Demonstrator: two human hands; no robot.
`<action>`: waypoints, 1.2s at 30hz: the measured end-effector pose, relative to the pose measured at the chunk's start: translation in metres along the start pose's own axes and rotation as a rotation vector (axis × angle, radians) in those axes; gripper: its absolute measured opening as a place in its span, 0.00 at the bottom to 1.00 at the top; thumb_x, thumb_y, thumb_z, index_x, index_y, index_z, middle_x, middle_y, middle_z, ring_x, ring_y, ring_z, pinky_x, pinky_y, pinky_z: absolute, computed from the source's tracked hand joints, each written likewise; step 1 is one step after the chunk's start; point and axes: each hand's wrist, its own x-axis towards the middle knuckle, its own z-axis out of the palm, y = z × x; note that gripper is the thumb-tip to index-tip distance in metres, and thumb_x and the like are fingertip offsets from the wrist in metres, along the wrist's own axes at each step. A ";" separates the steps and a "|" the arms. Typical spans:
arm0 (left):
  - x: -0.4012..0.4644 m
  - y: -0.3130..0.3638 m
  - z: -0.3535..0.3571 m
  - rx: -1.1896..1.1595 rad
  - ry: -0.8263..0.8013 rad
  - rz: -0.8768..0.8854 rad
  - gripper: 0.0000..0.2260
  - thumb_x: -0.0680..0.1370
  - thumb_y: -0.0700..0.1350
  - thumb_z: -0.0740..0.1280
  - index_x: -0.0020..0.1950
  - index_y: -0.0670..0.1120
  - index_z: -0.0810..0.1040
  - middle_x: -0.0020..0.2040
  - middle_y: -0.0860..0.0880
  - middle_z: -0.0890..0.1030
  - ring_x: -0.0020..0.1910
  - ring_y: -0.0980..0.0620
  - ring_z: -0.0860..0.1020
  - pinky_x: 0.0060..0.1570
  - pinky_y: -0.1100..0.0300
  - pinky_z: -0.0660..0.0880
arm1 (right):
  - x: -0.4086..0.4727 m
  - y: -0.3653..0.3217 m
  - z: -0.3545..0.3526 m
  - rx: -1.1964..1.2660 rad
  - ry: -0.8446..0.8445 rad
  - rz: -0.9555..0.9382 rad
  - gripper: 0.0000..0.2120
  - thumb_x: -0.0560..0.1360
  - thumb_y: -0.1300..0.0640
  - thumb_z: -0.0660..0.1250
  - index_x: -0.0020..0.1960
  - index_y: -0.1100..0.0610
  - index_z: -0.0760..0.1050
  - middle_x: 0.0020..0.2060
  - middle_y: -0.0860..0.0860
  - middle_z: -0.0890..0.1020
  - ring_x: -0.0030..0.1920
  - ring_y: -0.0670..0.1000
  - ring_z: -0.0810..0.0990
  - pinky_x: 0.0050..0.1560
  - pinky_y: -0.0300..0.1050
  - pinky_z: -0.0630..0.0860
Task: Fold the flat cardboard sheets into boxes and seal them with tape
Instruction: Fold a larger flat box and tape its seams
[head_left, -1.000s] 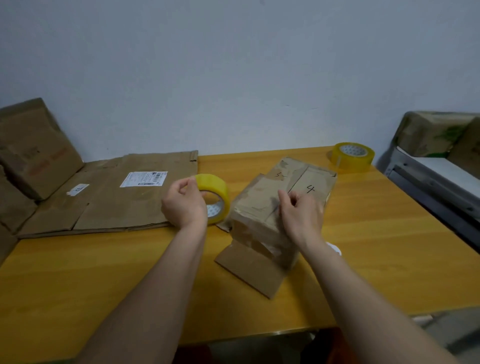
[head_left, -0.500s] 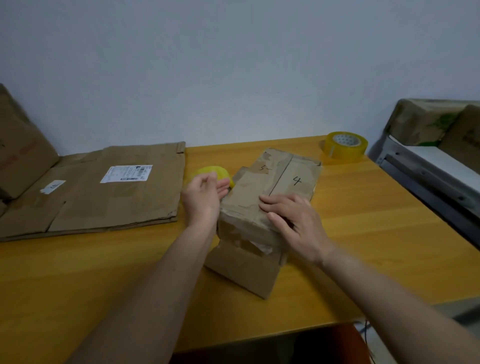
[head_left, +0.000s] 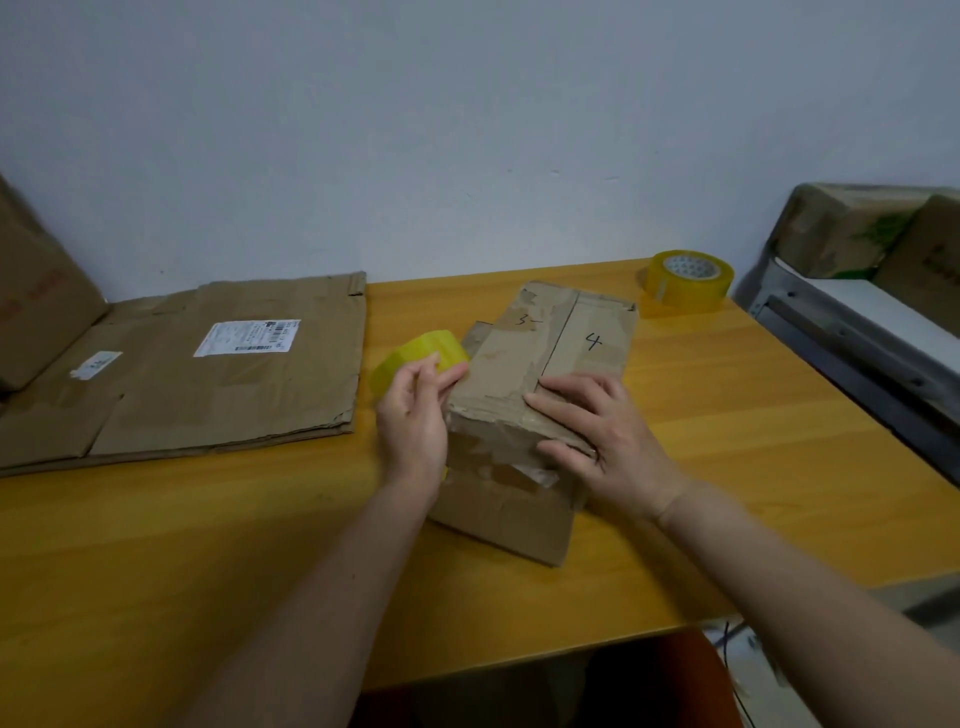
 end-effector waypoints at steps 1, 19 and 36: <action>-0.002 0.000 -0.001 0.017 -0.019 -0.003 0.07 0.83 0.42 0.58 0.54 0.48 0.75 0.50 0.46 0.84 0.54 0.49 0.81 0.60 0.48 0.76 | 0.001 -0.001 -0.002 -0.006 -0.045 0.023 0.23 0.76 0.43 0.63 0.69 0.51 0.72 0.64 0.50 0.74 0.64 0.55 0.68 0.66 0.54 0.67; 0.000 0.008 -0.027 -0.071 -0.008 -0.076 0.11 0.83 0.43 0.58 0.62 0.42 0.74 0.52 0.45 0.83 0.50 0.56 0.82 0.45 0.64 0.79 | 0.064 -0.065 0.017 -0.385 -0.199 0.400 0.39 0.68 0.26 0.56 0.66 0.53 0.67 0.66 0.55 0.67 0.67 0.57 0.64 0.65 0.52 0.65; 0.017 0.014 -0.048 -0.148 0.239 -0.102 0.10 0.81 0.43 0.62 0.60 0.42 0.77 0.47 0.48 0.84 0.49 0.54 0.82 0.47 0.64 0.78 | 0.090 -0.082 0.049 -0.322 -0.236 0.364 0.12 0.76 0.44 0.60 0.57 0.46 0.74 0.63 0.49 0.69 0.65 0.56 0.62 0.64 0.66 0.60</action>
